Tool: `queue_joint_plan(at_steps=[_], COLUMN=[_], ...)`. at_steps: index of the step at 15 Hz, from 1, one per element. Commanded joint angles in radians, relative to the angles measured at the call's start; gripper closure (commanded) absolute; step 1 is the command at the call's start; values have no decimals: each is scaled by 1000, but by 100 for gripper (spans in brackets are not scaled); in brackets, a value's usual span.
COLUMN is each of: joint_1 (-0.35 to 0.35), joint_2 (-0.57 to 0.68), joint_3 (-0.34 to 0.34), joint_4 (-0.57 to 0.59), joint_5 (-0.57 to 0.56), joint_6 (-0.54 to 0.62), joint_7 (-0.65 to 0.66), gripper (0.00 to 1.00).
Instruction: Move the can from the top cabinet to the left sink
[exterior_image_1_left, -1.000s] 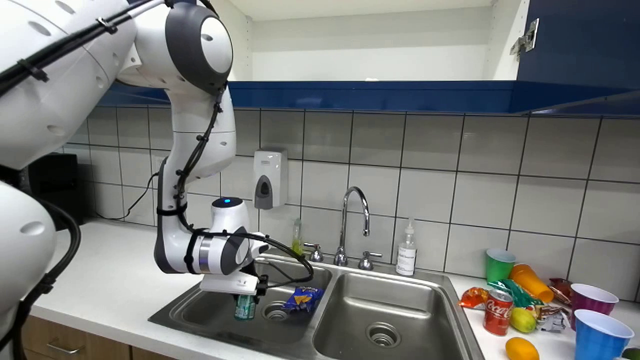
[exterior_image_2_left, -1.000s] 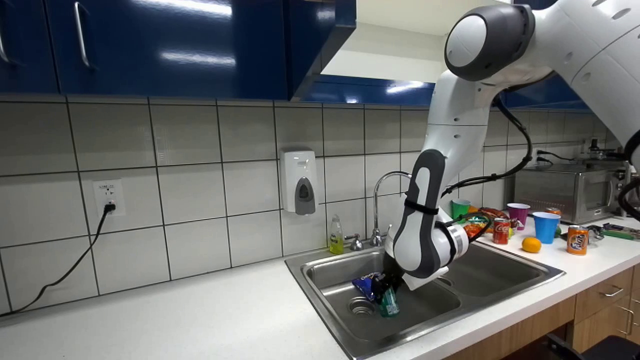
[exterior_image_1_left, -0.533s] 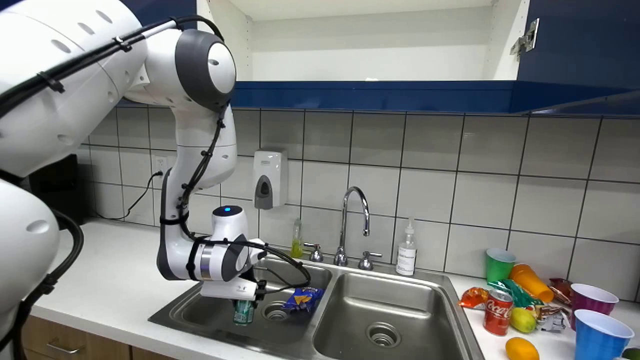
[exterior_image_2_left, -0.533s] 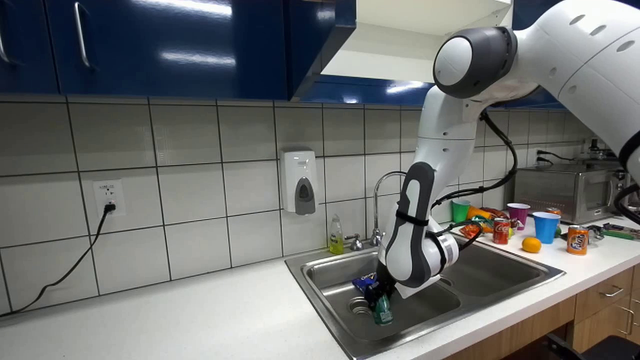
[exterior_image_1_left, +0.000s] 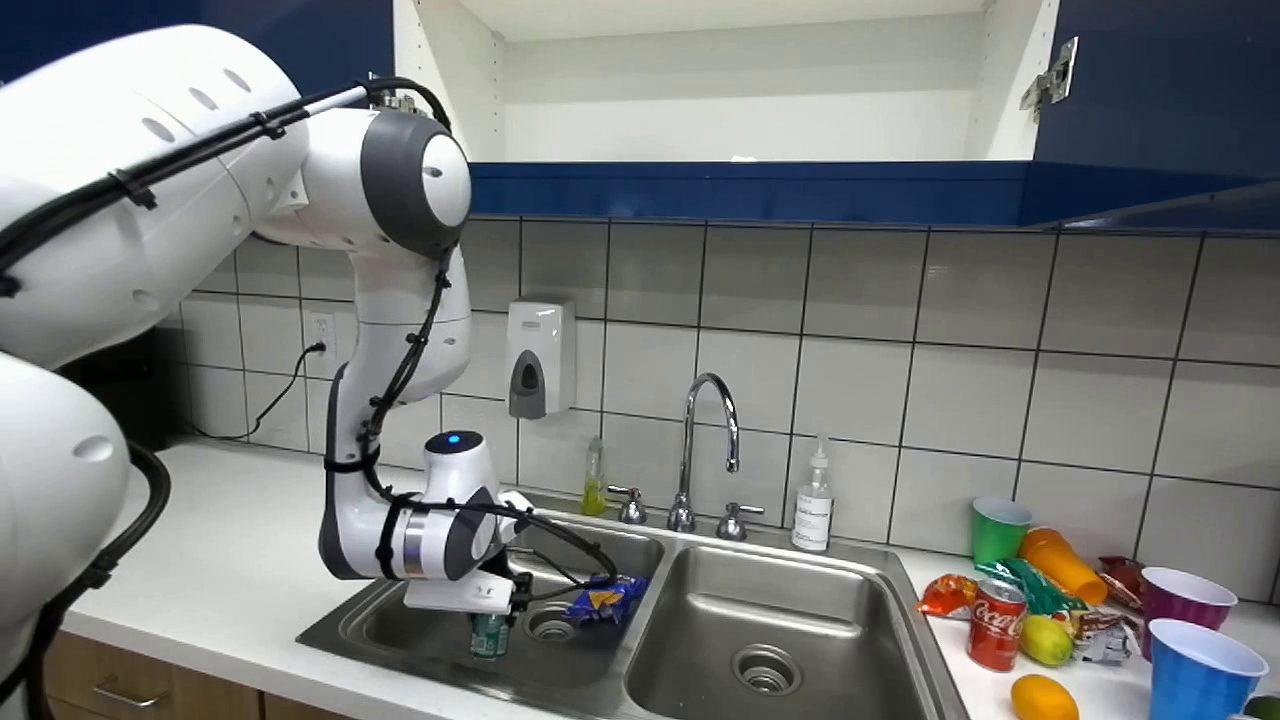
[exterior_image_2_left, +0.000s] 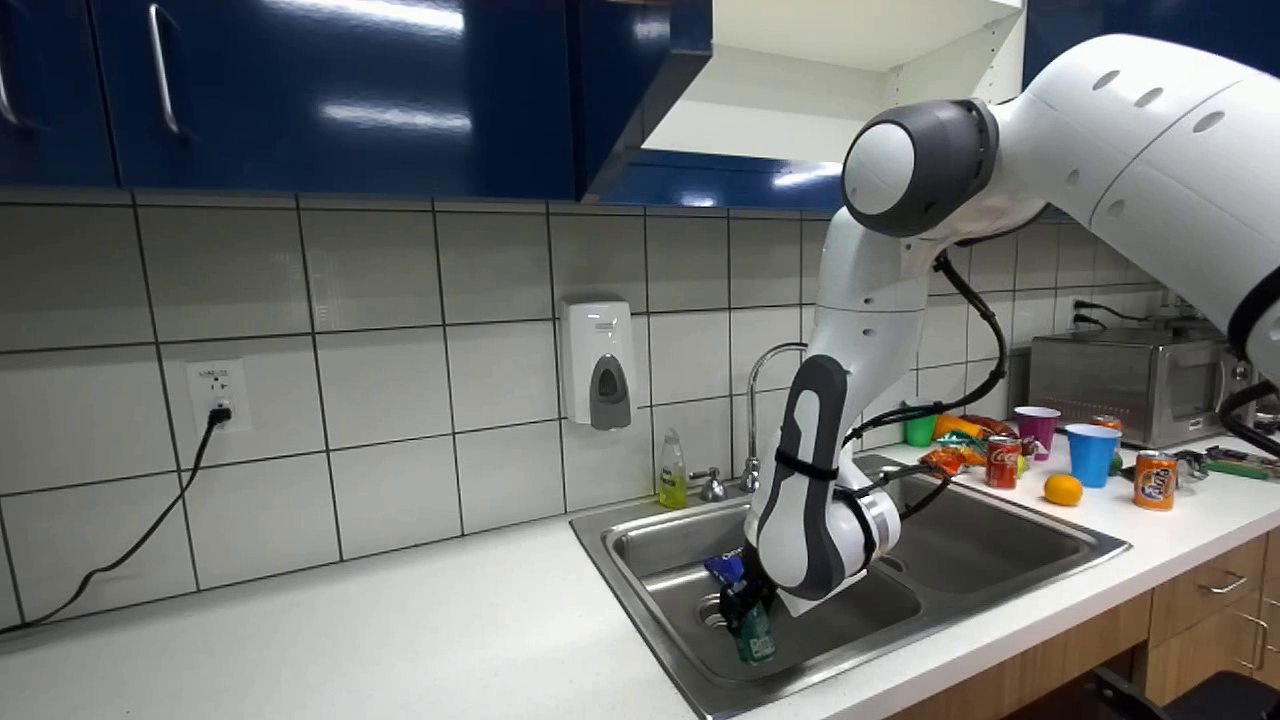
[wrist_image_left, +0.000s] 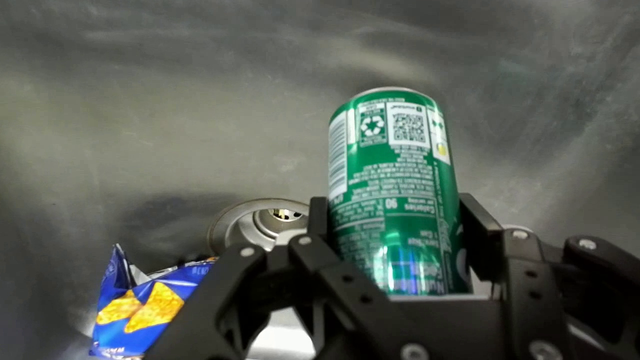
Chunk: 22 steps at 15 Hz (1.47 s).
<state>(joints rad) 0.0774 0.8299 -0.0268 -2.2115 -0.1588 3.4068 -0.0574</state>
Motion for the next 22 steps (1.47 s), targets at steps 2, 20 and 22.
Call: queue_joint_plan(at_steps=[2, 20, 22], joint_1=[38, 60, 54], joint_2=[74, 189, 187], joint_3=[-17, -10, -6], joint_4=[77, 254, 254], joint_5=[45, 72, 68], joint_6=[46, 45, 45], joint_7=[-18, -13, -14], gripper=[62, 0, 0])
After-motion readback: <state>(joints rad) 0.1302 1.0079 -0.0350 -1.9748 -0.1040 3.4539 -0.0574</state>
